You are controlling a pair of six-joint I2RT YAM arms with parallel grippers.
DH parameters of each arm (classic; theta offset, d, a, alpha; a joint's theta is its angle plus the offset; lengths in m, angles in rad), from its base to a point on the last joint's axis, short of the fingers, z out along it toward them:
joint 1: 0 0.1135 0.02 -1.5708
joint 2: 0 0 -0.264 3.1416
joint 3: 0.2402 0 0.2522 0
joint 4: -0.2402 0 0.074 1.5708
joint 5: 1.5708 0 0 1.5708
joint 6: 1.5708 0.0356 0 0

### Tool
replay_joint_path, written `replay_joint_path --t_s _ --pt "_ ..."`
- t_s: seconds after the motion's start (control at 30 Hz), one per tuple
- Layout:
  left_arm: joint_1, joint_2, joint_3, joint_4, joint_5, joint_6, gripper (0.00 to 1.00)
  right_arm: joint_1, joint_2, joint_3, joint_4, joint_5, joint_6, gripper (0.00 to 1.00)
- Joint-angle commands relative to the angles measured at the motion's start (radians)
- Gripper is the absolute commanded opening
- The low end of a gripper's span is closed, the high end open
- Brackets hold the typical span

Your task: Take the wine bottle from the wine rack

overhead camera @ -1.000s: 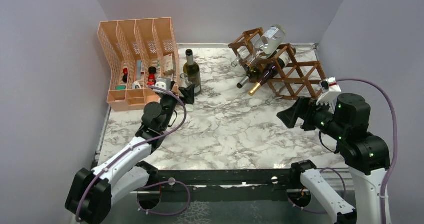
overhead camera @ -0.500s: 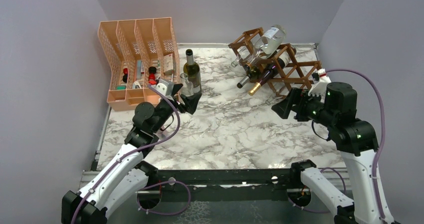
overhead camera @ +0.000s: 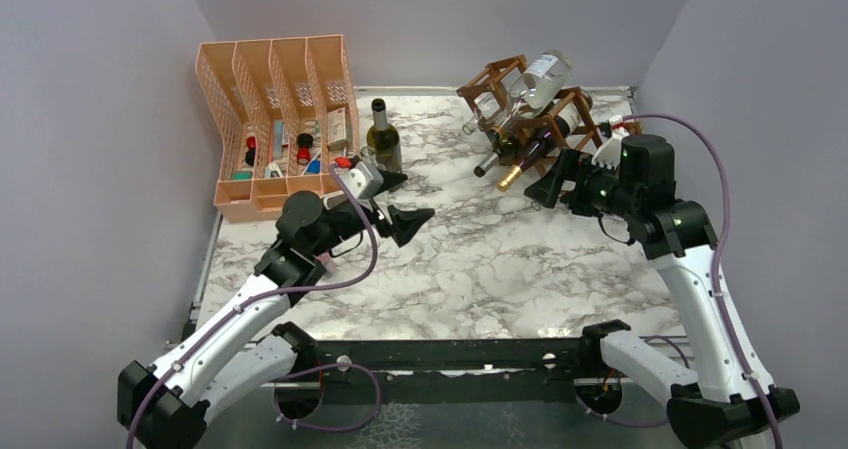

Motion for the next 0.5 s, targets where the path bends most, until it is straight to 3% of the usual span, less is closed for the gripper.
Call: replay_joint_path --t_s 0.0,0.1,0.27,0.47 --pt "-0.069 0.06 0.087 -0.004 -0.013 0.122 0.96 0.004 0.049 -0.021 0.2 -0.04 0.084 0.99" --pt "-0.092 0.111 0.152 -0.007 -0.111 0.18 0.96 0.004 0.125 -0.028 0.284 -0.042 0.166 1.0" --pt "-0.092 0.136 0.189 0.038 -0.408 0.177 0.97 0.007 0.252 -0.012 0.371 0.022 0.275 1.0" --pt "-0.09 0.063 0.081 0.112 -0.425 0.214 0.98 0.032 0.402 0.049 0.463 0.068 0.328 1.0"
